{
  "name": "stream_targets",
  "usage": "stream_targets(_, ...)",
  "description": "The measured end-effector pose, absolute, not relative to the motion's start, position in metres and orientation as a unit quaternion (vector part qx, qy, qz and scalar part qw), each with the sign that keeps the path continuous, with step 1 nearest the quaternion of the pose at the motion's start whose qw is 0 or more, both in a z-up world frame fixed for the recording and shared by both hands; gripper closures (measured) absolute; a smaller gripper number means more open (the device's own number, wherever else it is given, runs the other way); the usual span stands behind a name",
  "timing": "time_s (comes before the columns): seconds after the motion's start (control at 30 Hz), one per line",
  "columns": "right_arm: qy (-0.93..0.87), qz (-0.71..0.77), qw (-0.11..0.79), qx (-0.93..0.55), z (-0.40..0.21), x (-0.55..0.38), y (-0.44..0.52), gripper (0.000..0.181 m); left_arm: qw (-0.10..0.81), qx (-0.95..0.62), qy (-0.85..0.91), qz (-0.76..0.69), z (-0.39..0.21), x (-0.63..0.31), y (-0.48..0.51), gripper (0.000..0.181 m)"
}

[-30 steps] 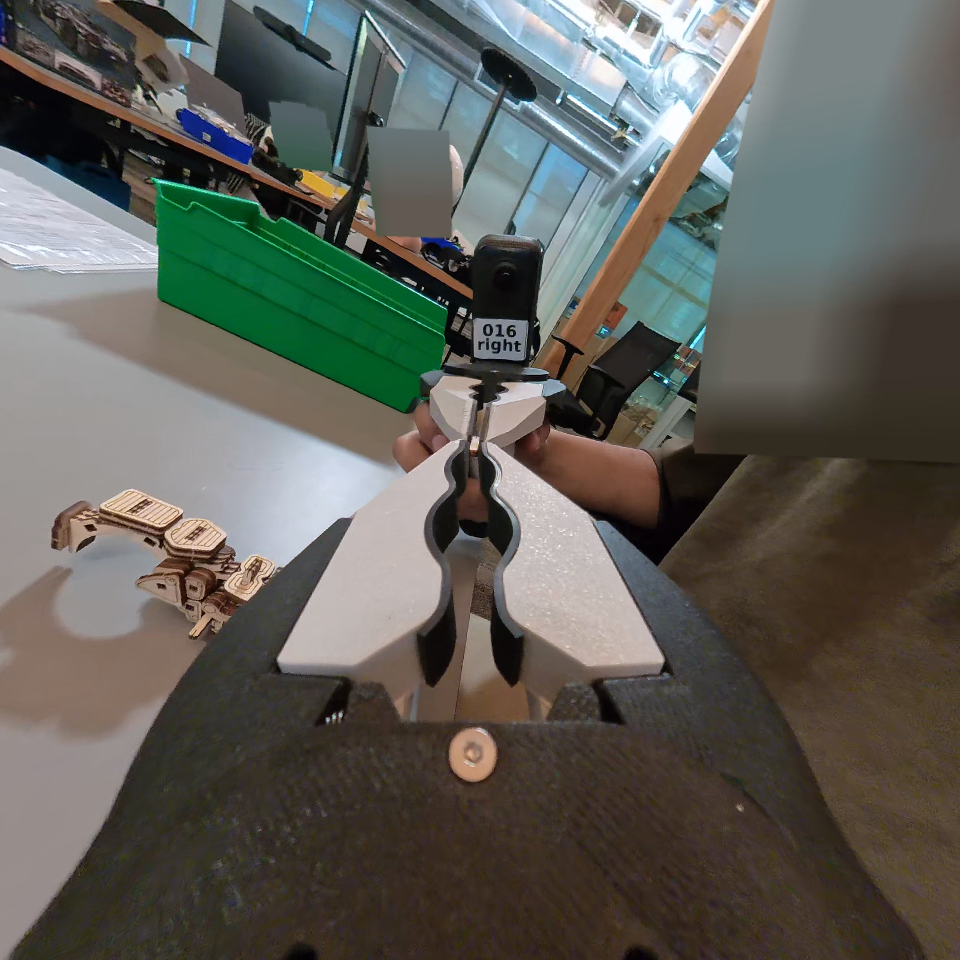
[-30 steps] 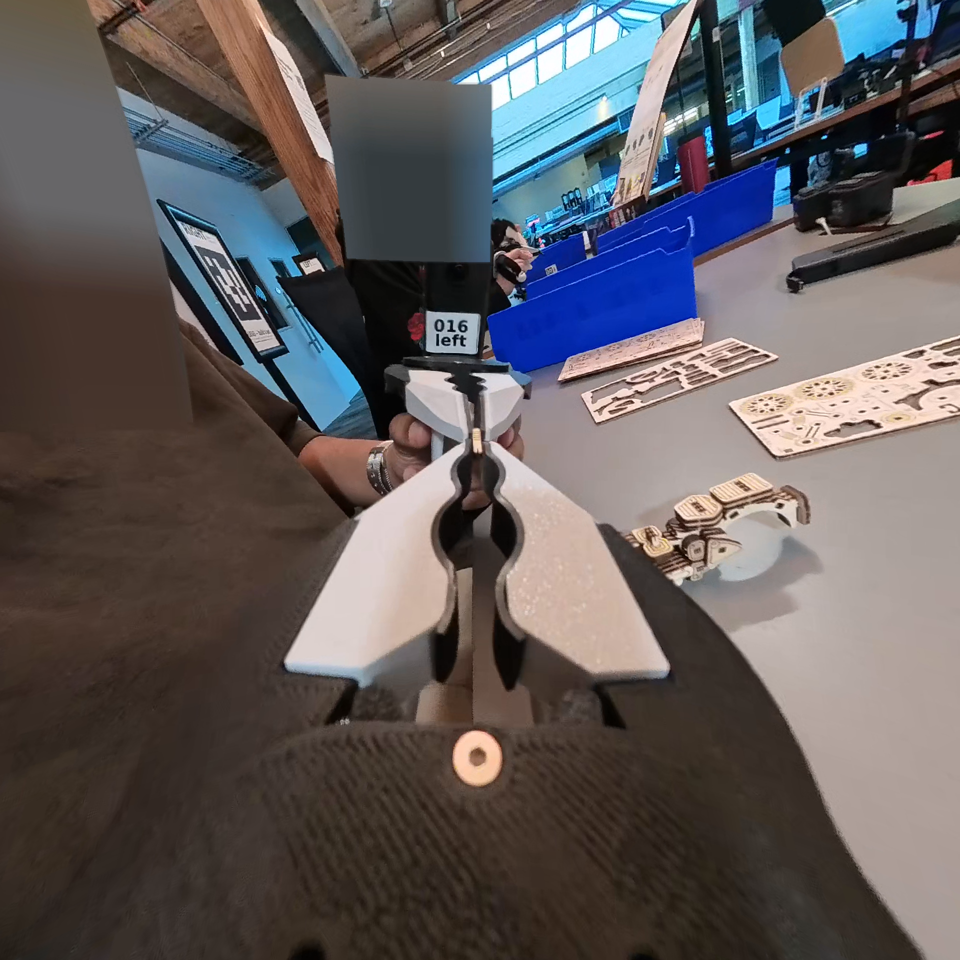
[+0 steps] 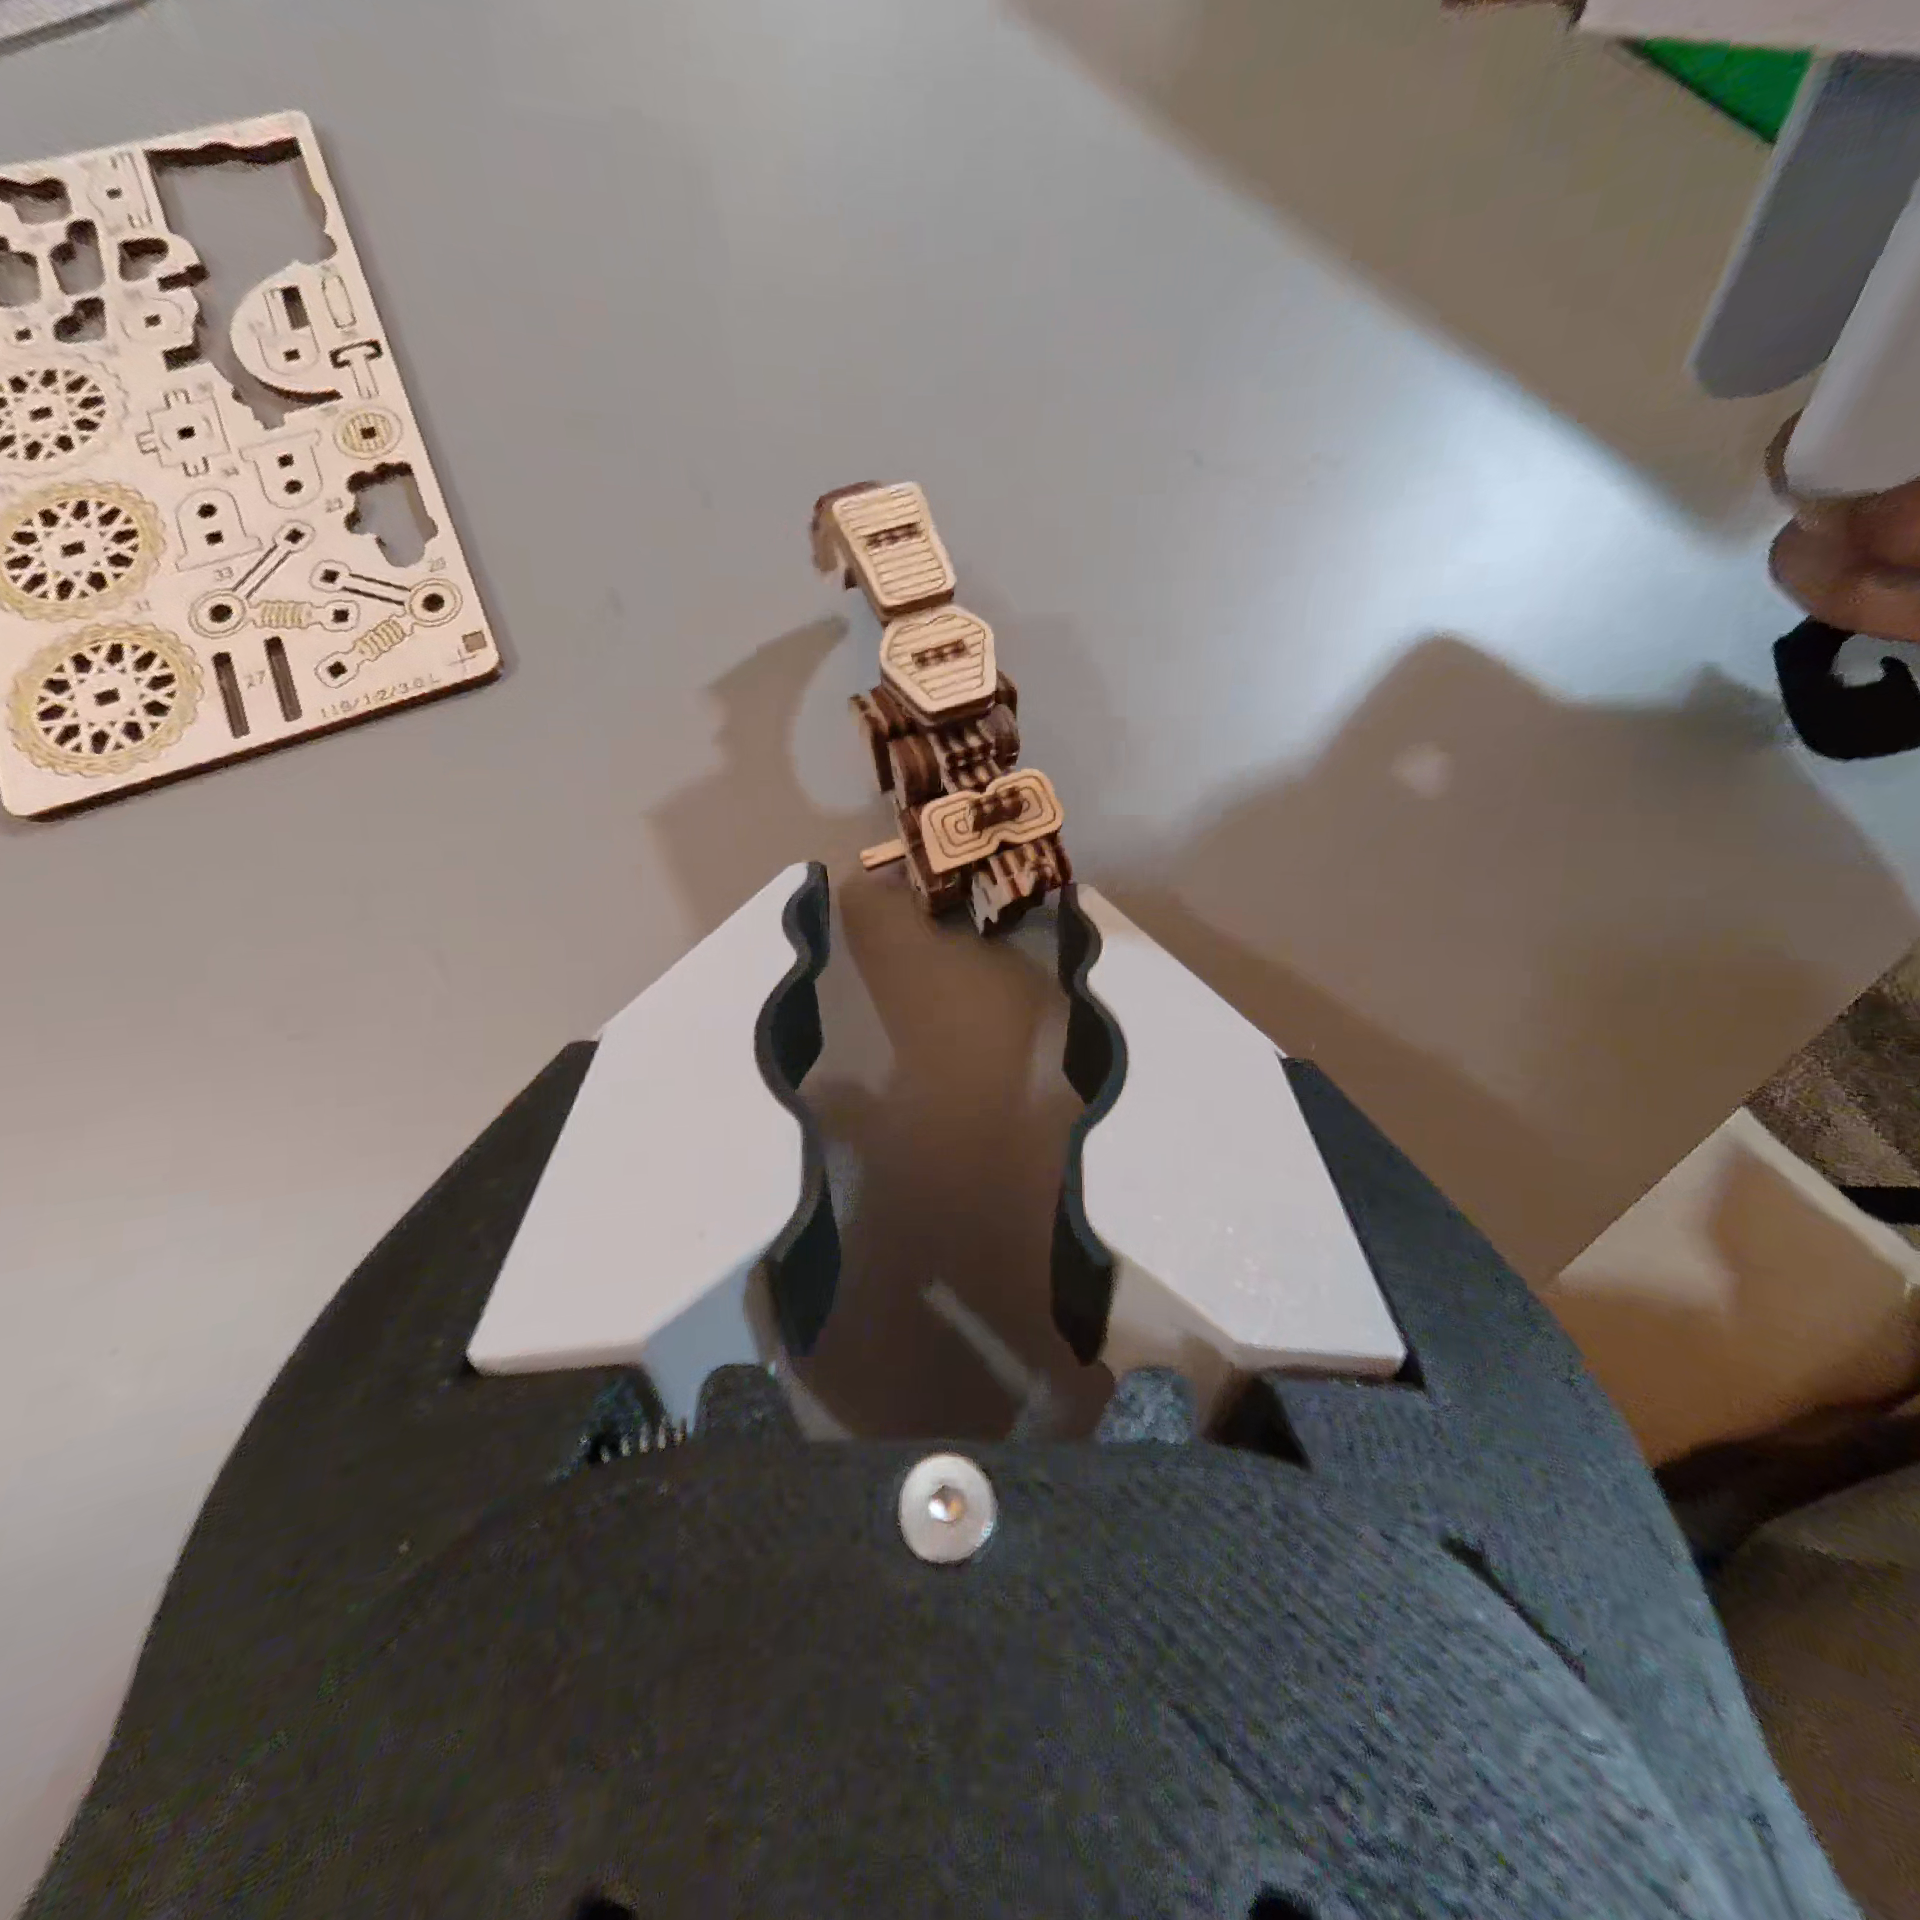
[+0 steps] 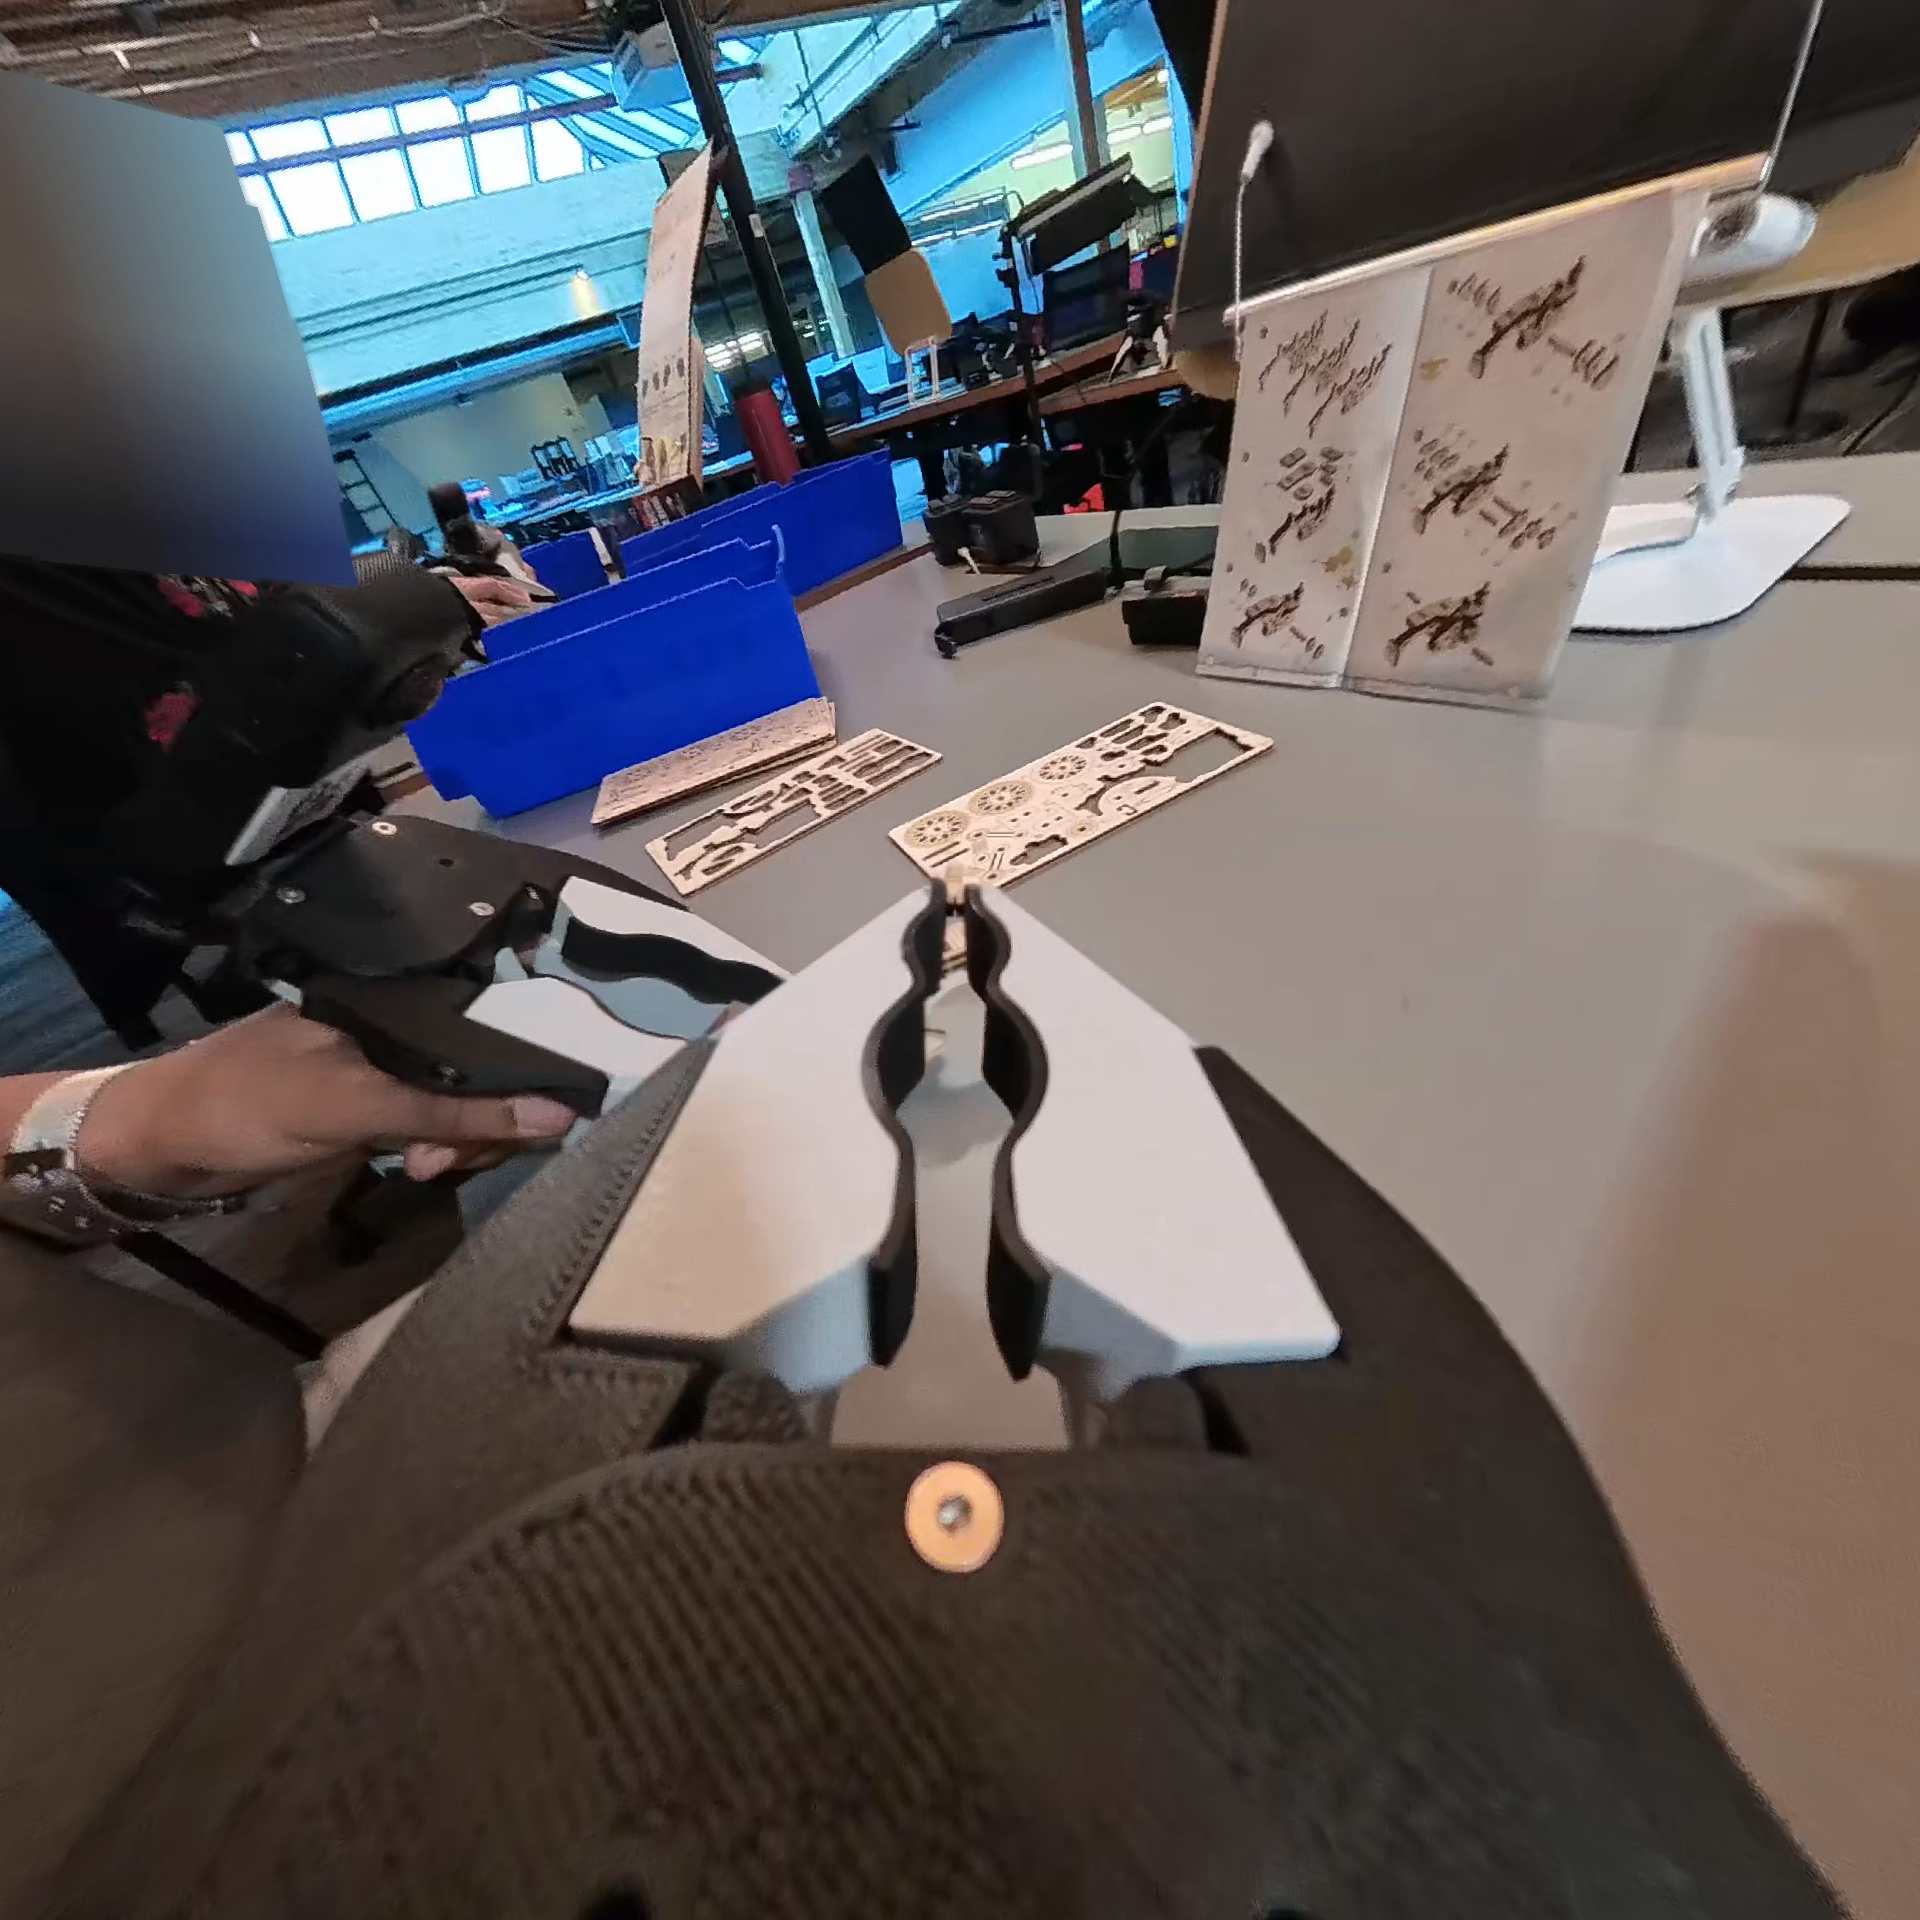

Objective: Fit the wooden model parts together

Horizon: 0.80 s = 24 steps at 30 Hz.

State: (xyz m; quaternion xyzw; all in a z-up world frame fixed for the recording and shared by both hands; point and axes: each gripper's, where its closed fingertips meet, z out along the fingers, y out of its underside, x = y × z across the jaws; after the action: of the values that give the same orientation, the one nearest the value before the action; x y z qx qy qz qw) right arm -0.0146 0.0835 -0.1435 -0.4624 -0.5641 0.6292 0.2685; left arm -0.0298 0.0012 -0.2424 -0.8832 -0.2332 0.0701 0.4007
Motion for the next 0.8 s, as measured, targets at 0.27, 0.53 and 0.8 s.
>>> stream_targets(0.27, -0.595, 0.604, 0.299, -0.437, -0.145, -0.014, 0.074, 0.181, 0.412, -0.877, -0.245, 0.026, -0.242, -0.032, -0.004, 0.130)
stream_targets(0.53, -0.583, 0.610, 0.292, -0.449, -0.146, -0.016, 0.078, 0.181, 0.392, -0.891, -0.227, 0.045, -0.247, -0.038, 0.009, 0.119)
stream_targets(0.8, -0.592, 0.600, 0.302, -0.444, -0.148, -0.014, 0.080, 0.181, 0.401, -0.882, -0.243, 0.033, -0.244, -0.042, -0.001, 0.156)
